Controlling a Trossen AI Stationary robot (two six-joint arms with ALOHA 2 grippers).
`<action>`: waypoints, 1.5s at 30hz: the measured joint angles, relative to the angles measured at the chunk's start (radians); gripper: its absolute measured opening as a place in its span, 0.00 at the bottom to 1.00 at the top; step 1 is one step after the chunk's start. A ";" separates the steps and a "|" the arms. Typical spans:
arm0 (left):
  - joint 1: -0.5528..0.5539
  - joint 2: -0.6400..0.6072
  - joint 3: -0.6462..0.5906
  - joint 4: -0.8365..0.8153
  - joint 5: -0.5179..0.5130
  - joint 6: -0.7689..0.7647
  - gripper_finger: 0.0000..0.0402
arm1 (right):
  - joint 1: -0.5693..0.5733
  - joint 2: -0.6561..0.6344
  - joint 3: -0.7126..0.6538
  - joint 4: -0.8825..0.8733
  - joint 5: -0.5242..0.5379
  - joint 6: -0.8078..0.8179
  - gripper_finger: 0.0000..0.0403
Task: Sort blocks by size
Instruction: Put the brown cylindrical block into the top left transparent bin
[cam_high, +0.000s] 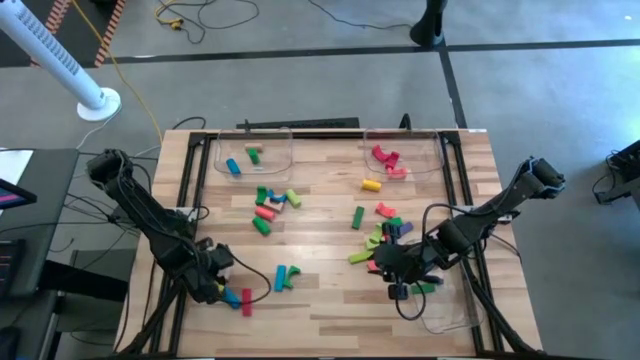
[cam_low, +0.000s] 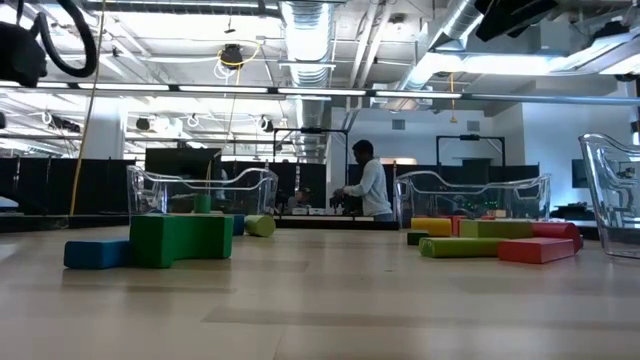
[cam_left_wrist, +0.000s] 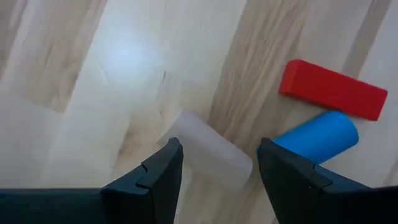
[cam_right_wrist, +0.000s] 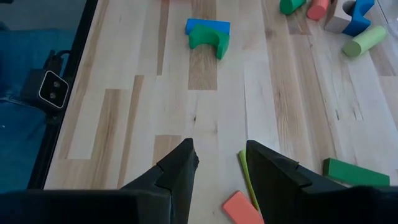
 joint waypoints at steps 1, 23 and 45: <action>0.000 0.000 0.000 0.002 -0.001 -0.020 0.49 | 0.000 0.000 0.000 0.001 0.000 0.000 0.42; 0.017 0.203 0.000 -0.040 0.037 -0.028 0.49 | 0.000 0.000 0.000 0.031 0.000 0.000 0.42; 0.155 0.201 0.080 -0.033 -0.217 0.426 0.30 | 0.000 0.000 0.000 0.047 0.000 -0.027 0.42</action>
